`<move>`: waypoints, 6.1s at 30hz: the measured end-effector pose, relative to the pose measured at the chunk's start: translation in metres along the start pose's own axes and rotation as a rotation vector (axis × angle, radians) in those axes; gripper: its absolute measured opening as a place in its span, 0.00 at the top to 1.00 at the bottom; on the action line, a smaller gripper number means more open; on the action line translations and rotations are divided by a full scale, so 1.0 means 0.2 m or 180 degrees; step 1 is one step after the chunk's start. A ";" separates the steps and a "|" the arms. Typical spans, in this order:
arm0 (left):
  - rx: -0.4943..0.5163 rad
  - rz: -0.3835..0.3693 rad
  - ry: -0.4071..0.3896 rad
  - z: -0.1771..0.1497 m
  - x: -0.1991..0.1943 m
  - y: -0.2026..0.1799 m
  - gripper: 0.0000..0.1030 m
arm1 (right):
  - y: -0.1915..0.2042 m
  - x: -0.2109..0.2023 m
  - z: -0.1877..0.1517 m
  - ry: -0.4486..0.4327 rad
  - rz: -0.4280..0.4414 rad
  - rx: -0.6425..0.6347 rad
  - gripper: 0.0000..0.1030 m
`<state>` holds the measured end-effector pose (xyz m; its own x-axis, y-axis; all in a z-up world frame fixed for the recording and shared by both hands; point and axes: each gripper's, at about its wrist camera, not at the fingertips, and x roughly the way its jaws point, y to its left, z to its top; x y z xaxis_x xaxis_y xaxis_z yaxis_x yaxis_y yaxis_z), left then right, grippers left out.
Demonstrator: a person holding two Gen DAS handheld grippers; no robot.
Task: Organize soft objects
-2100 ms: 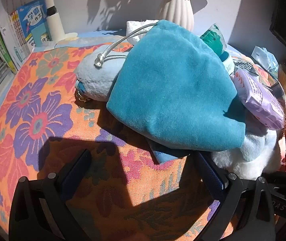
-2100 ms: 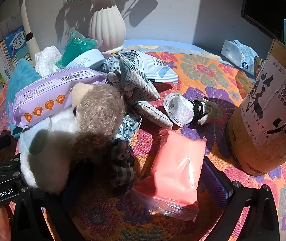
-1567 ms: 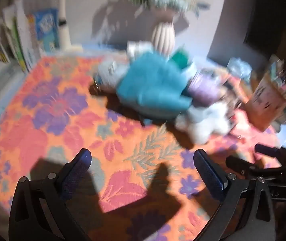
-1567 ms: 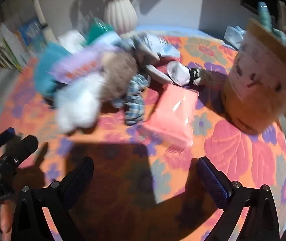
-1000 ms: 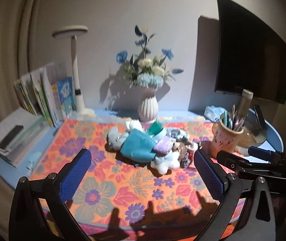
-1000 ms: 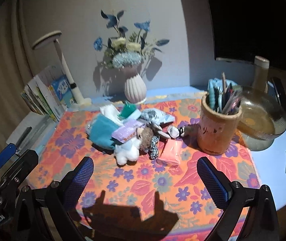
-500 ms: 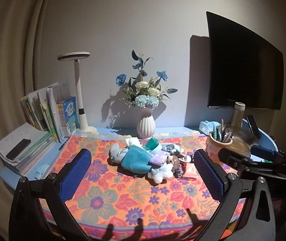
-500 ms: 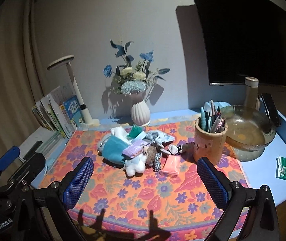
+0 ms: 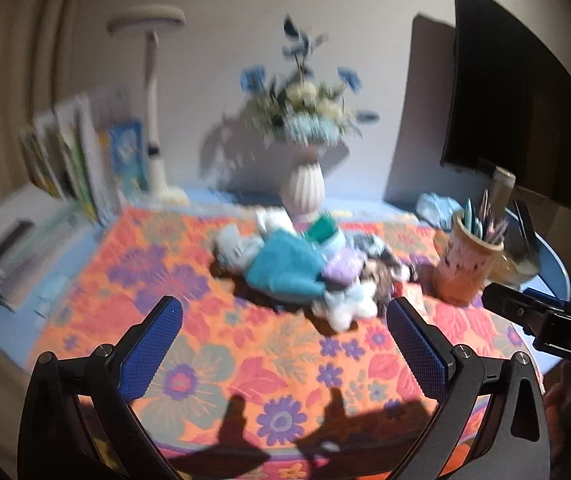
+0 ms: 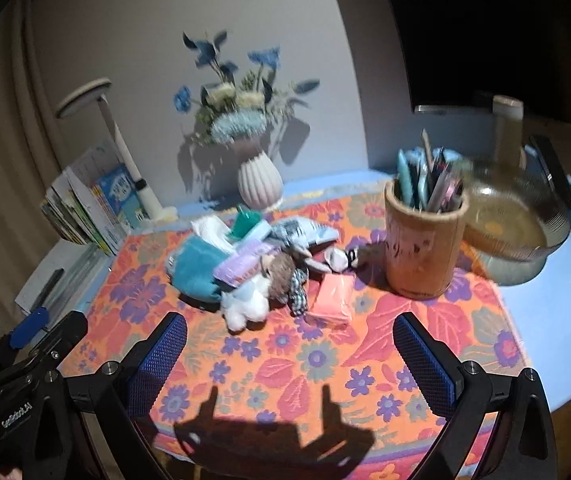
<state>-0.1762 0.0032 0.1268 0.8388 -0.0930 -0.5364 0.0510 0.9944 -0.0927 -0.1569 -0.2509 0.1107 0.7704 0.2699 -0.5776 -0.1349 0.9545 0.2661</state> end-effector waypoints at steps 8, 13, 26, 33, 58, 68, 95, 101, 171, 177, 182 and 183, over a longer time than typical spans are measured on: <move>0.0058 -0.0271 0.0533 -0.02 0.41 -0.01 0.03 | -0.03 0.30 -0.03 0.0229 -0.0013 -0.0264 0.10; 0.0050 -0.0398 0.0689 0.03 0.60 -0.02 0.11 | -0.04 0.47 0.00 0.0441 0.0037 -0.0298 0.36; 0.0246 -0.1092 0.0978 0.25 0.93 -0.18 0.39 | -0.14 0.79 0.13 0.0753 0.0600 0.0245 0.51; 0.0342 -0.1265 0.1242 0.23 1.08 -0.20 0.44 | -0.08 0.93 0.16 0.0774 0.0576 0.0013 0.54; 0.0398 -0.1016 0.0632 0.22 0.65 -0.25 0.66 | -0.23 0.43 0.08 0.0585 0.0035 -0.0478 0.69; 0.0352 -0.1156 0.0695 0.14 0.55 -0.30 0.66 | -0.35 0.44 -0.20 0.0920 0.0219 -0.0544 0.37; 0.0628 -0.1433 0.0647 0.14 0.42 -0.54 0.66 | -0.38 0.32 -0.12 0.0613 0.0725 -0.0064 0.57; 0.0800 -0.1712 0.0498 0.20 0.32 -0.75 0.66 | -0.55 0.04 0.02 0.0182 0.0485 0.0050 0.57; 0.0074 -0.1100 0.1003 0.00 0.72 -0.24 0.29 | -0.27 0.63 0.03 0.0824 -0.0153 0.0191 0.40; 0.0119 -0.0941 0.1055 -0.01 0.87 -0.26 0.30 | -0.33 0.74 0.02 0.0847 -0.0204 0.0363 0.40; 0.0279 -0.0796 0.1029 -0.04 0.91 -0.30 0.30 | -0.35 0.80 0.01 0.0852 -0.0161 0.0475 0.40; 0.0294 -0.0768 0.1026 -0.05 0.91 -0.30 0.31 | -0.36 0.81 0.01 0.0843 -0.0164 0.0489 0.39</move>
<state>-0.0313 -0.0749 0.0261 0.5848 -0.3204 -0.7452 0.2860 0.9411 -0.1802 -0.0220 -0.2755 0.0000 0.5819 0.2646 -0.7690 0.0114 0.9428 0.3331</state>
